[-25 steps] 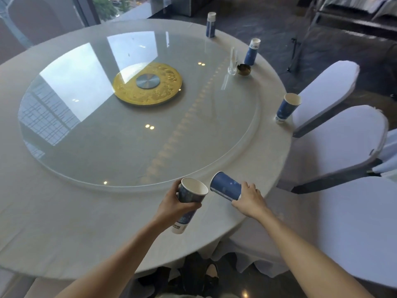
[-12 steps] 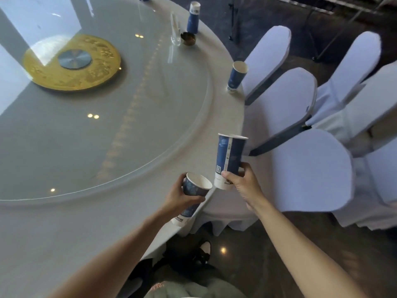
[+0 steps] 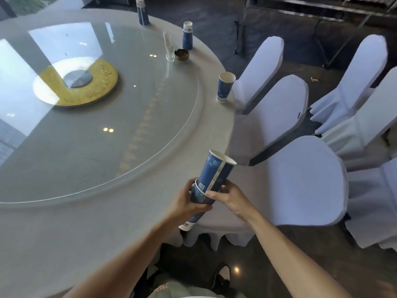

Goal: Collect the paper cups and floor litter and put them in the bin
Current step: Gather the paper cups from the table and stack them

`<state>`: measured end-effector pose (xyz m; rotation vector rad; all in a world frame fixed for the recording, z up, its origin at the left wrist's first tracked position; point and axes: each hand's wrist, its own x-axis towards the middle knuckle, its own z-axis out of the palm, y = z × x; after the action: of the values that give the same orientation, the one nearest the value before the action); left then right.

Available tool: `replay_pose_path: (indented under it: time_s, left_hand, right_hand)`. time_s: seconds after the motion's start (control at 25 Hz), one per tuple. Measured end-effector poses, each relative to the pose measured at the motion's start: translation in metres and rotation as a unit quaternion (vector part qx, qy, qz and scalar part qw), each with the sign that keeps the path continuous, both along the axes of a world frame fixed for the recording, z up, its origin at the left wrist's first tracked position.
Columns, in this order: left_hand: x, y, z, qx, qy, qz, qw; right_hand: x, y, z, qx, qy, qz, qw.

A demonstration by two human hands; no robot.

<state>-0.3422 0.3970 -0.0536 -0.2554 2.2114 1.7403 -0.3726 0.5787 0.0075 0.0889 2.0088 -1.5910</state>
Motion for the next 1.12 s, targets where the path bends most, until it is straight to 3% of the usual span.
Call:
replay_pose_path:
  time_s: [0.16, 0.36, 0.56, 0.8, 0.96, 1.12]
  left_hand:
    - [0.003, 0.047, 0.002, -0.009, 0.02, 0.055, 0.998]
    - [0.02, 0.099, 0.002, -0.015, -0.014, 0.064, 0.998]
    - [0.009, 0.125, -0.01, -0.016, -0.035, 0.053, 0.998]
    - [-0.011, 0.133, -0.047, -0.027, -0.067, -0.022, 0.997]
    - [-0.029, 0.129, -0.076, -0.025, -0.111, 0.023, 0.993]
    - [-0.049, 0.117, -0.113, -0.039, -0.143, 0.049, 0.988]
  right_hand:
    - [-0.018, 0.056, 0.007, -0.02, -0.013, 0.024, 0.999]
    - [-0.048, 0.101, 0.016, 0.062, 0.075, 0.097, 0.99]
    - [-0.039, 0.102, -0.024, 0.152, 0.045, 0.224, 0.961]
    - [-0.034, 0.114, -0.066, 0.205, -0.035, 0.173, 0.963]
    - [-0.066, 0.134, -0.1, 0.265, -0.072, 0.138, 0.952]
    - [-0.109, 0.146, -0.15, 0.33, -0.056, 0.162, 0.928]
